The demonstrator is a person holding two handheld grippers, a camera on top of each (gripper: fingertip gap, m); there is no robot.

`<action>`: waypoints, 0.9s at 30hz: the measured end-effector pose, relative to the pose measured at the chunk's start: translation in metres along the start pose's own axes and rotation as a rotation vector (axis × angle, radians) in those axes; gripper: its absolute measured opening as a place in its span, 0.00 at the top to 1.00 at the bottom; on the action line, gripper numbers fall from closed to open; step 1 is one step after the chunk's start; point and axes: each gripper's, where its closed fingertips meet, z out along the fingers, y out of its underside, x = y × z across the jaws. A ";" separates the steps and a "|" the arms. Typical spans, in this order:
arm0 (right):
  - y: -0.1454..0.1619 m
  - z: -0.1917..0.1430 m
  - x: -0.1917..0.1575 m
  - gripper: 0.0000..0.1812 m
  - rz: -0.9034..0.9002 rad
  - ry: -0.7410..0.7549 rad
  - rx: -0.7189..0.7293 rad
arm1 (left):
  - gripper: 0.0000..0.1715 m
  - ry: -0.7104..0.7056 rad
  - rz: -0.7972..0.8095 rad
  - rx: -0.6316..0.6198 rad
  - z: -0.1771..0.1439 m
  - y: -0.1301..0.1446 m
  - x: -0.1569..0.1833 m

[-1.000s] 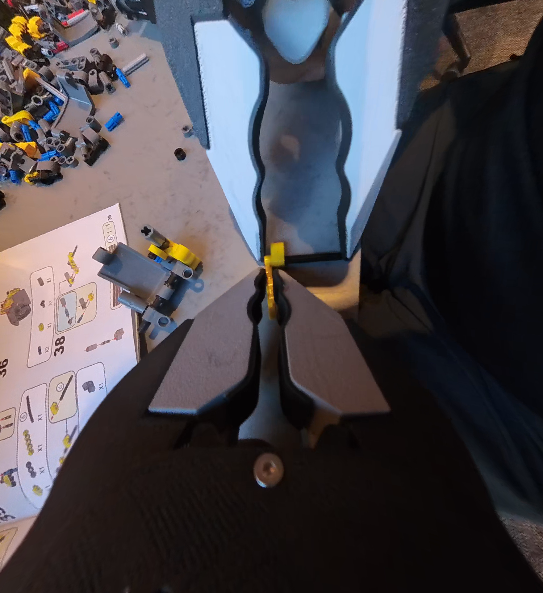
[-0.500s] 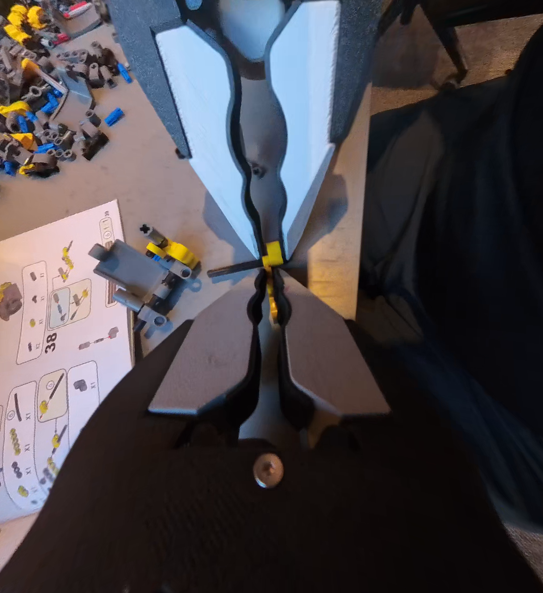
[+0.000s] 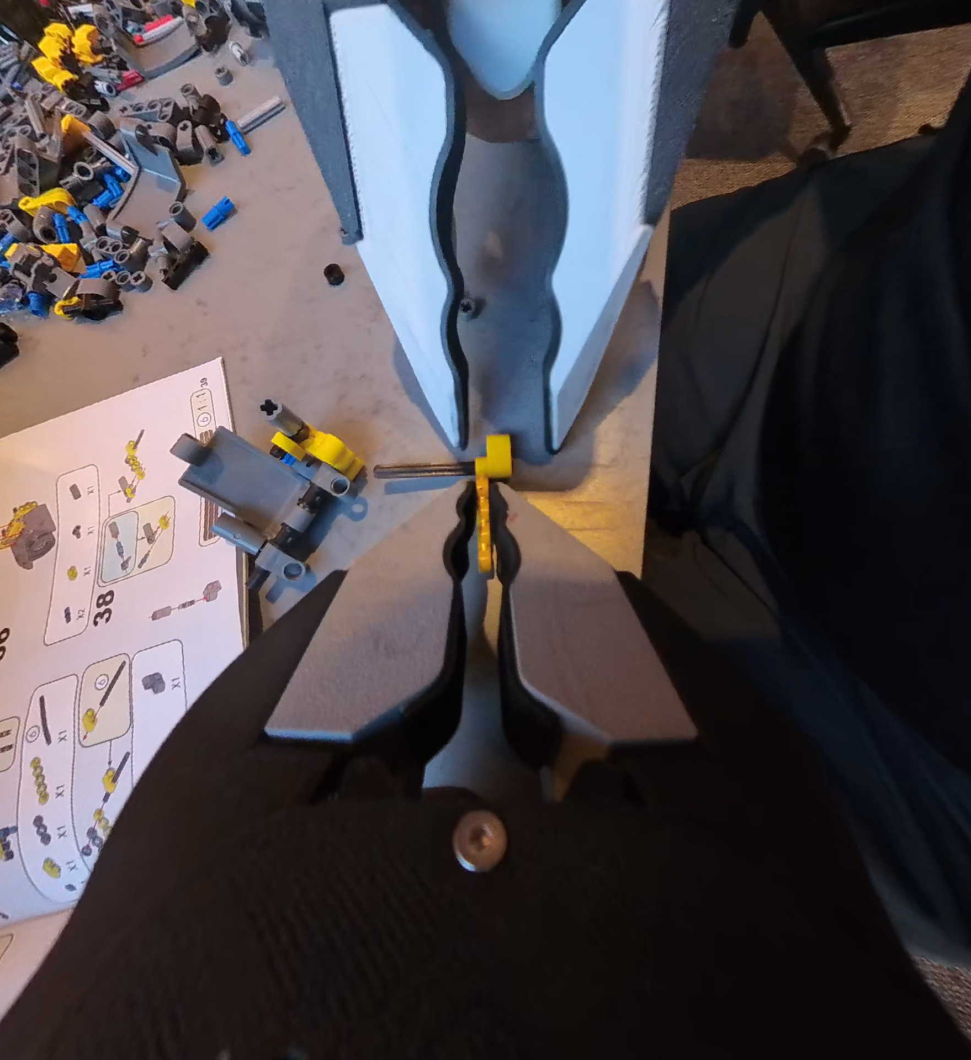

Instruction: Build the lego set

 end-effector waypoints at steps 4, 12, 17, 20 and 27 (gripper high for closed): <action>-0.004 -0.003 0.006 0.79 0.035 0.014 0.042 | 0.98 -0.006 0.003 0.001 -0.001 0.001 -0.001; -0.010 0.000 0.016 0.71 0.061 0.010 0.061 | 0.98 -0.047 0.042 -0.002 -0.003 0.002 0.001; -0.008 0.007 0.012 0.67 0.011 0.014 0.022 | 0.98 -0.075 0.064 -0.005 -0.004 0.003 0.001; -0.007 0.009 0.010 0.64 -0.009 0.014 0.009 | 0.98 -0.081 0.074 -0.005 -0.005 0.003 0.003; -0.008 0.011 0.006 0.64 -0.033 -0.020 0.005 | 0.98 -0.069 0.070 -0.003 -0.008 0.005 0.006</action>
